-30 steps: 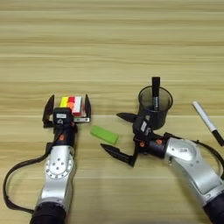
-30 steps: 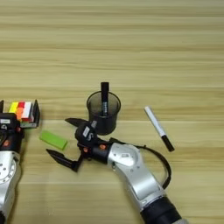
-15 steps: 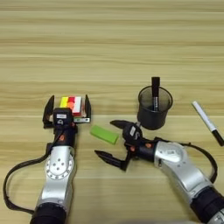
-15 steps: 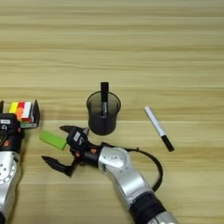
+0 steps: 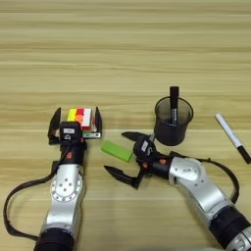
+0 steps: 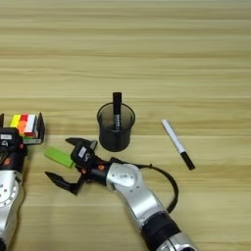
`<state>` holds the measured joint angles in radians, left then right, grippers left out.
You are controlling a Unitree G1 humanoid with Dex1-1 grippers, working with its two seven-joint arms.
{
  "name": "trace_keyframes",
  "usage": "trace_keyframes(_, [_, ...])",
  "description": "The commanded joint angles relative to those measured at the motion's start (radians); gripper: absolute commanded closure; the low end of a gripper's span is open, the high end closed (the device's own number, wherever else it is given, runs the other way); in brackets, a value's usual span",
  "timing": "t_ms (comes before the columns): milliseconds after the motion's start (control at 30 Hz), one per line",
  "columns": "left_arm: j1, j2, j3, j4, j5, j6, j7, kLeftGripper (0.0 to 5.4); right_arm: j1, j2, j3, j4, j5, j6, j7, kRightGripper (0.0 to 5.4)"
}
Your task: Move the objects on the table
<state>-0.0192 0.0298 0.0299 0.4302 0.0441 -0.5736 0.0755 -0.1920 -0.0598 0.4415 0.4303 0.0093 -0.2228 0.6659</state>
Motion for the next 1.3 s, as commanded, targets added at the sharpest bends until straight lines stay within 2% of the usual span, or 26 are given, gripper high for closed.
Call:
trace_keyframes(33, [0.004, -0.001, -0.003, -0.012, 0.018, 0.014, 0.005, 0.0, 0.017, -0.009, 0.0, 0.036, -0.008, 0.077, 0.019, 0.18])
trace_keyframes(233, [0.006, -0.002, -0.002, -0.016, 0.018, 0.015, 0.006, 0.0, 0.037, -0.002, -0.016, -0.025, 0.071, 0.245, 0.085, 0.85])
trace_keyframes(467, [0.005, -0.003, 0.001, -0.016, 0.02, 0.015, 0.005, 0.0, 0.038, -0.011, -0.015, -0.046, 0.057, 0.311, 0.074, 1.61])
trace_keyframes(1000, [0.001, -0.003, 0.002, -0.011, 0.024, 0.014, 0.003, 0.0, 0.029, -0.007, -0.027, -0.042, 0.045, 0.284, 0.048, 3.36])
trace_keyframes(1100, [0.0, -0.003, 0.001, -0.011, 0.024, 0.013, 0.002, 0.0, 0.03, -0.003, -0.031, -0.043, 0.058, 0.285, 0.055, 3.7])
trace_keyframes(1200, [0.0, -0.004, 0.0, -0.011, 0.024, 0.012, 0.001, 0.0, 0.033, 0.0, -0.035, -0.049, 0.064, 0.284, 0.059, 3.98])
trace_keyframes(1300, [0.0, -0.004, -0.001, -0.01, 0.023, 0.01, -0.001, 0.0, 0.034, 0.002, -0.039, -0.05, 0.062, 0.278, 0.056, 4.0])
